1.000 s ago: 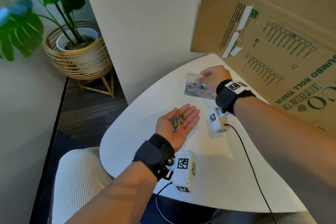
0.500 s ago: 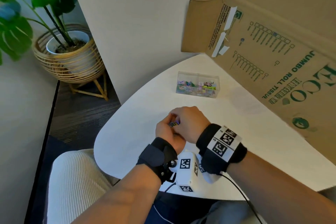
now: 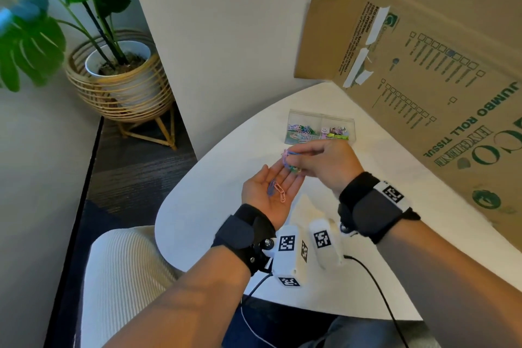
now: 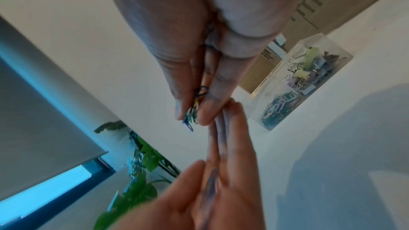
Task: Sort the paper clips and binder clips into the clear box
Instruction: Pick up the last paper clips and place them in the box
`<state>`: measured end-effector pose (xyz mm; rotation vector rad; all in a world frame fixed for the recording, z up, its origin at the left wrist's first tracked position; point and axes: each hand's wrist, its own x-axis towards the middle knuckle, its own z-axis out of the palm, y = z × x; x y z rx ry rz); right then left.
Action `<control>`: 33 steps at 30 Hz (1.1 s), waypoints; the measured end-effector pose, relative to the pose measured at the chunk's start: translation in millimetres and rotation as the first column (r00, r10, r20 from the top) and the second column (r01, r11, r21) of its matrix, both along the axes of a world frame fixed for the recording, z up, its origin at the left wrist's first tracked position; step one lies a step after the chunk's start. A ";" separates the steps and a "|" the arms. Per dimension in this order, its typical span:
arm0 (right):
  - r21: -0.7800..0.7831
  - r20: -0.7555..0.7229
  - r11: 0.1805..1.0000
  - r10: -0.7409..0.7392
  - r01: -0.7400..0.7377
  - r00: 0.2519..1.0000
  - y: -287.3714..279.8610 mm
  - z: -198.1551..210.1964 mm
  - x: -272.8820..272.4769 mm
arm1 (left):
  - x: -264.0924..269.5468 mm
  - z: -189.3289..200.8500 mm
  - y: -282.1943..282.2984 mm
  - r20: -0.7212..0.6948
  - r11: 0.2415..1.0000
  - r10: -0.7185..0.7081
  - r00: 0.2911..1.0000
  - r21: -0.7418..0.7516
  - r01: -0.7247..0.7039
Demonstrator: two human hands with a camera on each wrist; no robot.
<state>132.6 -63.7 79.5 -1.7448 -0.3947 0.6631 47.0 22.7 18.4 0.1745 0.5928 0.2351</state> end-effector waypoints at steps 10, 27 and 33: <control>-0.144 0.422 0.960 -0.161 0.242 0.892 51.6 -6.0 106.3 | -0.4 -9.7 3.5 -0.034 1.000 -0.023 0.999 -0.017 0.022; -0.548 0.456 0.805 0.515 -0.227 0.726 -0.4 -11.5 -22.4 | -2.8 2.8 8.4 -0.044 0.998 0.029 0.999 0.060 -0.026; -0.709 0.384 0.676 0.607 -0.199 0.696 7.3 -18.7 -41.3 | -8.8 1.4 -6.8 -0.058 0.994 0.019 0.998 0.104 -0.013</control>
